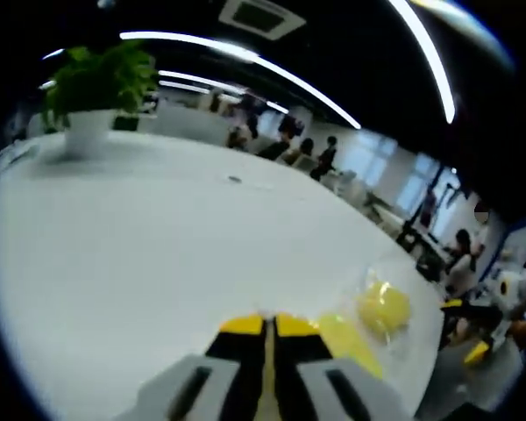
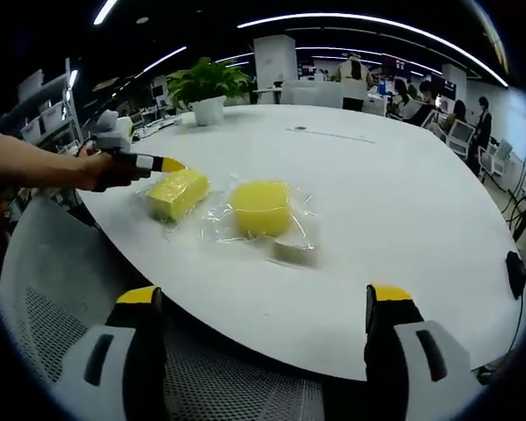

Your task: Compare the silicone blocks by pressing each to a similar depth, holding the contact briefly, and releasing to observe deformation and rebound differences across the visible hardness samples.

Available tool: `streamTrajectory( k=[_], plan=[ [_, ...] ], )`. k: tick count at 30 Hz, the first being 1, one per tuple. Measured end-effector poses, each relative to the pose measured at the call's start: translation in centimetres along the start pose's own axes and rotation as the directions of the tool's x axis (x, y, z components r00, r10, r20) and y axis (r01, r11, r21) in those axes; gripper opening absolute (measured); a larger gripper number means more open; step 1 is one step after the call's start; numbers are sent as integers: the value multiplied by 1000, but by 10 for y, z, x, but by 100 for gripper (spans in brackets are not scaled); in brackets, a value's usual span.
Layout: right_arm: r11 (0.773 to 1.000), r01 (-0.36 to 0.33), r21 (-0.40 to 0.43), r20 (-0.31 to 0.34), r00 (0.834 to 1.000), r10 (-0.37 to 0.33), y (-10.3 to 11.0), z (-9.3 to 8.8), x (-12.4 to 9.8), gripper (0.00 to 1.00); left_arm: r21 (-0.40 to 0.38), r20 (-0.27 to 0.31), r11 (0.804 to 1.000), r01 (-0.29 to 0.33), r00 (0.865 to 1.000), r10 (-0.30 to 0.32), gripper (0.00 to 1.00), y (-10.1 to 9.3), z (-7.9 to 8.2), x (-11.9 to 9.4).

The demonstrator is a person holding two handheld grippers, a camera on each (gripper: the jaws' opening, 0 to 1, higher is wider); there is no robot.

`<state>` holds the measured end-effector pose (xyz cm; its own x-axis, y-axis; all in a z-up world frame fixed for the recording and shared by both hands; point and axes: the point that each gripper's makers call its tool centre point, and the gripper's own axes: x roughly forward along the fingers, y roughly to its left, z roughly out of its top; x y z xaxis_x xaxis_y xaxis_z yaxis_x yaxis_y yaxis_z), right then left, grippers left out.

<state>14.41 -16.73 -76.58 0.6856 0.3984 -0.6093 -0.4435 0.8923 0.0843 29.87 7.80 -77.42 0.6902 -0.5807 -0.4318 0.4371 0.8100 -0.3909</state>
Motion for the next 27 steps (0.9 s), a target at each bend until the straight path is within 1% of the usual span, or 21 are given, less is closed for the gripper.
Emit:
streamTrajectory(
  k=[3, 6, 8, 9, 10, 14, 17, 23, 25, 27],
  plan=[
    [1000, 0, 1, 2, 1000, 0, 0, 0, 0, 90, -10, 8, 1000, -1, 1000, 1, 2, -1, -1, -1],
    [1000, 3, 2, 4, 1000, -3, -1, 0, -1, 90, 9, 6, 1000, -6, 1000, 6, 5, 0, -3, -2],
    [1000, 6, 5, 6, 1000, -6, -1, 0, -1, 90, 29, 10, 999, -13, 1000, 13, 10, 1, -3, -4],
    [1000, 7, 6, 7, 1000, -7, -1, 0, -1, 90, 55, 12, 998, -19, 1000, 18, 13, 2, -3, -5],
    [1000, 6, 6, 7, 1000, -6, -1, 0, -1, 90, 59, 10, 998, -19, 1000, 18, 18, 2, -3, -6],
    [1000, 2, 6, 9, 1000, -2, 0, 1, -1, 90, 74, 12, 997, -28, 1000, 27, 20, 5, -3, -12],
    [1000, 2, 5, 13, 1000, -2, 0, 1, -1, 90, 82, 20, 996, -39, 999, 37, 26, 6, -3, -18],
    [1000, 4, 0, 23, 1000, -4, -1, 3, -1, 92, 84, 44, 996, -35, 999, 32, 31, 2, 4, -30],
    [1000, 4, -2, 25, 1000, -4, -1, 3, -2, 92, 78, 55, 997, -29, 998, 24, 34, -1, 8, -35],
    [1000, 2, -1, 28, 1000, -2, 0, 3, -2, 92, 89, 66, 996, -18, 998, 12, 36, -6, 11, -40]
  ],
)
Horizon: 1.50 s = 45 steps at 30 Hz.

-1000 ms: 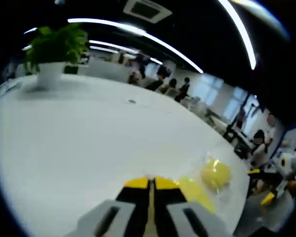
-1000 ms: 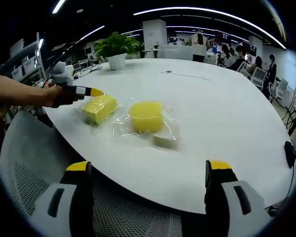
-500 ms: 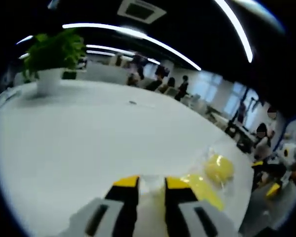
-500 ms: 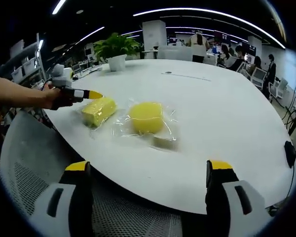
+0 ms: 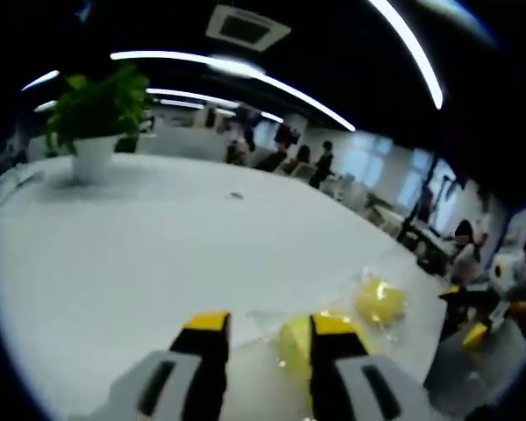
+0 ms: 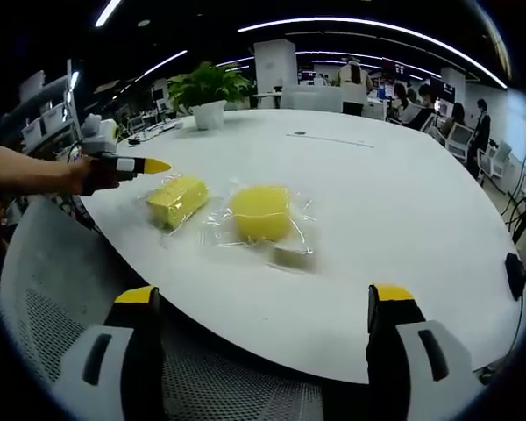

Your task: Compare the silicone blocks by pressing each to a similar depth, holding the contact briefly, and releasing to observe deformation and rebound differences across the visible hardness samples.

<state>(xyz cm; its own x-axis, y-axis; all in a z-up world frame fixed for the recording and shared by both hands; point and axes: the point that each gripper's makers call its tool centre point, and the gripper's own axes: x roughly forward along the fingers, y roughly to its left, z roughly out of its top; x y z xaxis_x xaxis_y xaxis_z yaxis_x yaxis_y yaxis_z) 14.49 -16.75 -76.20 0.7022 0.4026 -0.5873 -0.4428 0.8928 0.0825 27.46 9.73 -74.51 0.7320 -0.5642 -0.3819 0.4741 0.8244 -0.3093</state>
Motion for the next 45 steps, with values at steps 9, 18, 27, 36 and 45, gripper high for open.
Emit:
streamTrajectory(
  k=[9, 18, 27, 36, 45],
  plan=[
    [1000, -15, 2, 18, 1000, 15, 3, 3, 0, 92, 63, -30, 995, 75, 997, -74, 37, -23, -6, -17],
    [1000, -18, 5, 29, 999, 17, 3, 4, 0, 92, 113, 3, 986, 120, 993, -121, 49, -44, 12, -34],
    [1000, -20, 6, 39, 999, 20, 4, 7, 0, 93, 137, -9, 984, 115, 993, -115, 65, -55, 2, -47],
    [1000, -20, 9, 51, 999, 19, 3, 8, 0, 92, 161, 10, 981, 105, 994, -108, 77, -62, 4, -64],
    [1000, -22, 8, 56, 998, 21, 3, 9, -1, 92, 225, 8, 972, 61, 998, -65, 88, -61, -8, -77]
  ],
)
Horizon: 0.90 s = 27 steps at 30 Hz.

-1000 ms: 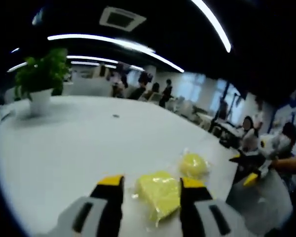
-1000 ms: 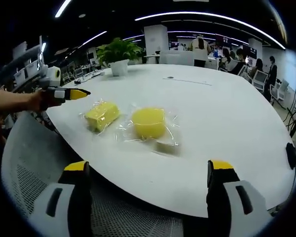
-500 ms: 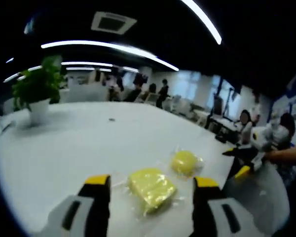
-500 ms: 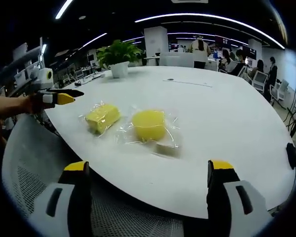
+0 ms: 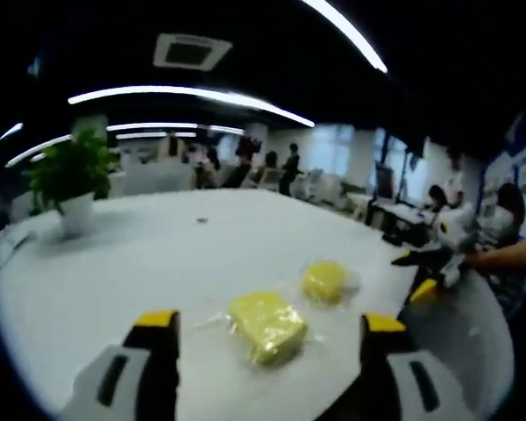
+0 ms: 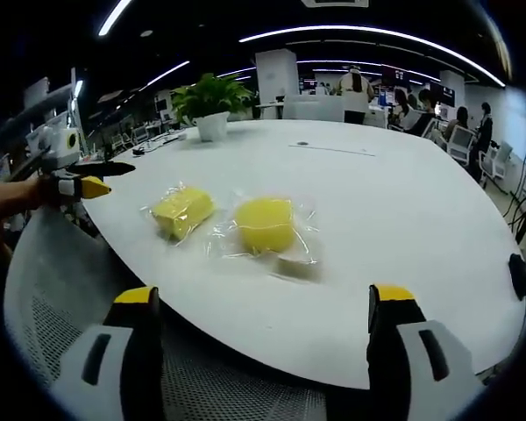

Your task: Compare the silicone blocks by pressing each to a similar depth, holding the contact briefly, and releasing to observe deformation and rebound differences across the visible hardness samples.

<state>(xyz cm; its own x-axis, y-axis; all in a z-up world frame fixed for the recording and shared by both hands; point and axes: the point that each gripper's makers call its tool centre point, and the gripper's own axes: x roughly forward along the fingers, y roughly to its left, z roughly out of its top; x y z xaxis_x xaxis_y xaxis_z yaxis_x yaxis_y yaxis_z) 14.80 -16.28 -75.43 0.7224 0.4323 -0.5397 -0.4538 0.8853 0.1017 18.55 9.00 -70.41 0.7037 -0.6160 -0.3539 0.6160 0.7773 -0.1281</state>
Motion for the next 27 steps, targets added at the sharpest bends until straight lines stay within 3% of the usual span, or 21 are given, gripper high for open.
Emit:
streamTrajectory(
  k=[7, 9, 15, 19, 27],
  plan=[
    [1000, 11, 9, 16, 1000, -11, -2, 2, -1, 95, -17, 31, 1000, -26, 999, 27, 97, 4, -6, -8],
    [1000, 11, 8, 19, 1000, -11, -2, 2, -1, 96, -10, 15, 1000, -26, 1000, 26, 99, 2, -12, -8],
    [1000, 9, 5, 27, 1000, -9, -1, 3, -2, 96, -31, 30, 999, -23, 999, 24, 100, 1, -13, -10],
    [1000, 6, -1, 26, 1000, -6, 0, 3, -2, 96, 53, -9, 998, 16, 1000, -16, 100, -7, -20, -7],
    [1000, 9, 7, 33, 999, -9, -1, 3, -2, 96, -20, 20, 1000, -8, 1000, 8, 100, 0, -19, -9]
  ],
)
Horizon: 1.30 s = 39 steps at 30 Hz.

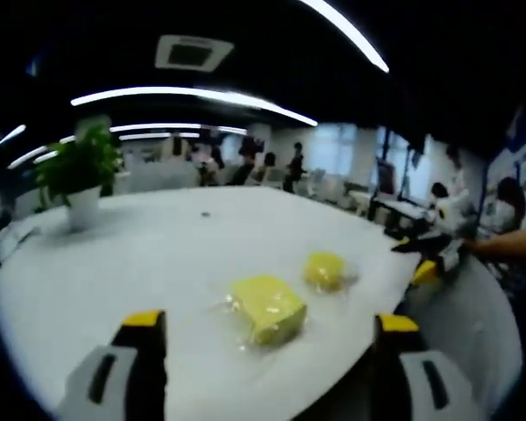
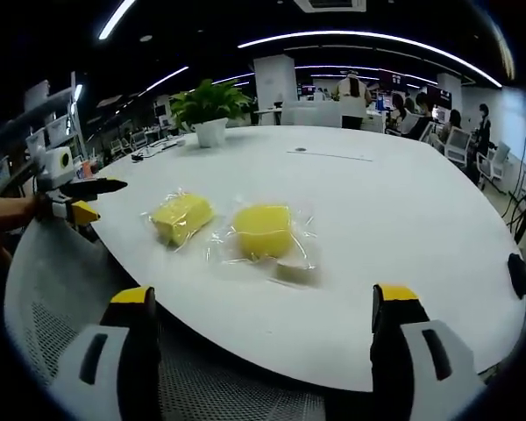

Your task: Compare the silicone blocks by pressing each to a similar depth, holding the contact briefly, and releasing to observe deformation and rebound differences across the visible hardness samples.

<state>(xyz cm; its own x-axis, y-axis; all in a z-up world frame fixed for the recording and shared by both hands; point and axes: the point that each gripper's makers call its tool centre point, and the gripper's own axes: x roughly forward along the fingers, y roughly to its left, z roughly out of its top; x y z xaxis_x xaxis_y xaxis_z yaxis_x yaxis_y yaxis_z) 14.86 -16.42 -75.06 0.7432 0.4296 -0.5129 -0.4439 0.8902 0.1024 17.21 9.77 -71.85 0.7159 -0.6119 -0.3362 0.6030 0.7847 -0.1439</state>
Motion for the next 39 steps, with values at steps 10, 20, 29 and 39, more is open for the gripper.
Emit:
streamTrajectory(
  k=[10, 20, 29, 39],
  plan=[
    [1000, 5, 5, 3, 1000, -5, -1, 0, 0, 96, -28, 15, 1000, 3, 1000, -3, 100, 4, 0, 0],
    [1000, 8, 15, 0, 1000, -8, -2, 0, 0, 96, -35, 3, 999, -7, 1000, 7, 100, 5, -3, 1],
    [1000, 11, 22, 1, 1000, -11, -4, -1, 1, 96, -41, 5, 999, -10, 1000, 10, 100, 6, -3, 1],
    [1000, 6, 25, 2, 1000, -6, -3, 0, 1, 96, -18, -25, 1000, -10, 1000, 9, 100, 4, -8, 1]
  ],
)
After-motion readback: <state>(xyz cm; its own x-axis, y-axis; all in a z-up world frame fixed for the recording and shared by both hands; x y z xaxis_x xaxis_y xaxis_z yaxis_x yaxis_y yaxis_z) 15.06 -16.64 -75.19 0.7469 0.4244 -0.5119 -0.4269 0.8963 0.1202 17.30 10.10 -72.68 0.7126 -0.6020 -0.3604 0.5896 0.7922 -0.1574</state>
